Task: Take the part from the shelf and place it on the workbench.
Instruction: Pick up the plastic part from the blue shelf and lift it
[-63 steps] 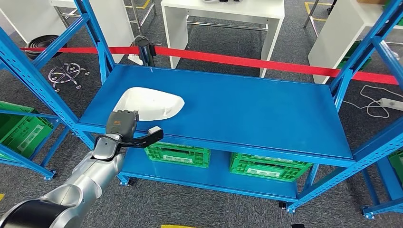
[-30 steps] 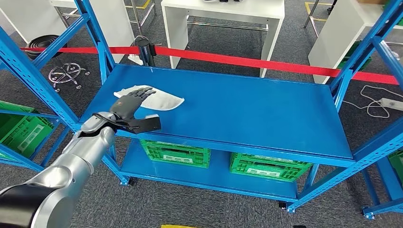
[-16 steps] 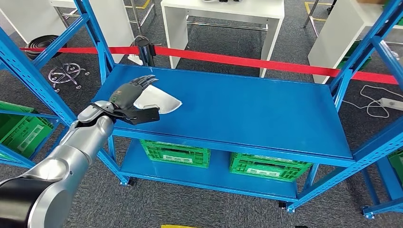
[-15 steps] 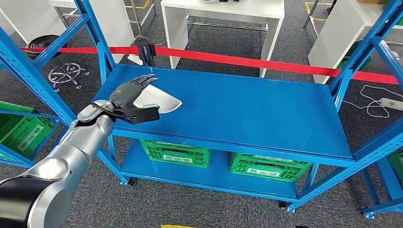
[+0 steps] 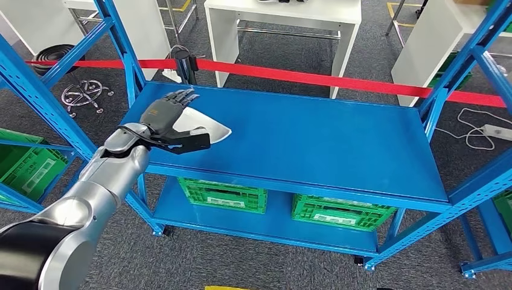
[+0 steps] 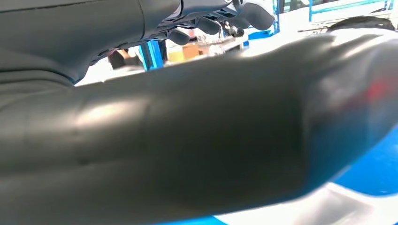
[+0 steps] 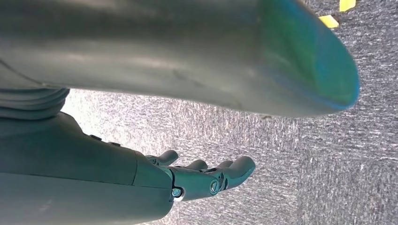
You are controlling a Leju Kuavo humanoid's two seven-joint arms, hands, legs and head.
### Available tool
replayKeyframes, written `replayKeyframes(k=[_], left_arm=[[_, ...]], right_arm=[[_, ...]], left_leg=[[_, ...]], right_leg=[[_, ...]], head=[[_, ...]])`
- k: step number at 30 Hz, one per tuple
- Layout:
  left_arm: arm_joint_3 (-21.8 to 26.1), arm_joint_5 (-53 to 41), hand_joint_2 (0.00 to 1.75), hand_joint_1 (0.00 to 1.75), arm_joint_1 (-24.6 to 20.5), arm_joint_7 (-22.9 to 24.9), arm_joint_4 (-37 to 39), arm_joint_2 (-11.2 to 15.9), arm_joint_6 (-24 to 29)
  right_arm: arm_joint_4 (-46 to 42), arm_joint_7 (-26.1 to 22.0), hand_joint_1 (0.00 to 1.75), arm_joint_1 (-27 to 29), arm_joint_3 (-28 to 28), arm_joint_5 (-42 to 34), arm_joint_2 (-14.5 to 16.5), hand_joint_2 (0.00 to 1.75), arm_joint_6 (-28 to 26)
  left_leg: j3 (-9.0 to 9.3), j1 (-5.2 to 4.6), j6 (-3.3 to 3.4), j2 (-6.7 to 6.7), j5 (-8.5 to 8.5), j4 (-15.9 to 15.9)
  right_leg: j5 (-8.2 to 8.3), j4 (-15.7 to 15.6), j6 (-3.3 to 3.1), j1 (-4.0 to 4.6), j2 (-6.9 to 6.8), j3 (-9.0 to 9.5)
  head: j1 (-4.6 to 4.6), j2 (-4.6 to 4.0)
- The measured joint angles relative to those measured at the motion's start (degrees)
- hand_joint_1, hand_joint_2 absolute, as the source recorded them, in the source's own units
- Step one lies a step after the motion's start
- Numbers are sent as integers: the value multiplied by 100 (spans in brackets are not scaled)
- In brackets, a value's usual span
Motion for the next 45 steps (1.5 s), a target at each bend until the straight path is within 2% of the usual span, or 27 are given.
replayKeyframes(k=[1,4,7,16,45], left_arm=[[-51,-31,0,0,1,81,4,-8,44],[-163,-87,0,0,1,272,27,-34,171],[-237,-124,0,0,8,408,65,-38,215],[-357,-171,0,0,20,572,108,-19,325],[-385,-169,0,0,22,567,141,0,330]], right_arm=[[0,-5,0,0,-6,4,3,0,0],[0,4,0,-2,-19,15,7,0,0],[0,34,0,4,-36,29,10,0,2],[0,37,0,-1,-84,66,9,0,2],[0,40,0,-2,-110,103,9,0,2]], left_leg=[[11,0,4,-3,14,-26],[60,17,-33,-4,67,-110],[37,11,-21,-4,68,-87],[26,11,-16,-6,68,-77],[23,11,-18,-5,69,-78]], right_leg=[[-5,-19,3,-2,-1,12],[9,-66,-56,8,0,22],[37,-71,-11,2,1,14],[39,-69,-8,5,0,7],[38,-54,-9,6,0,-5]], head=[[1,0],[14,0],[21,0],[21,0],[21,0]])
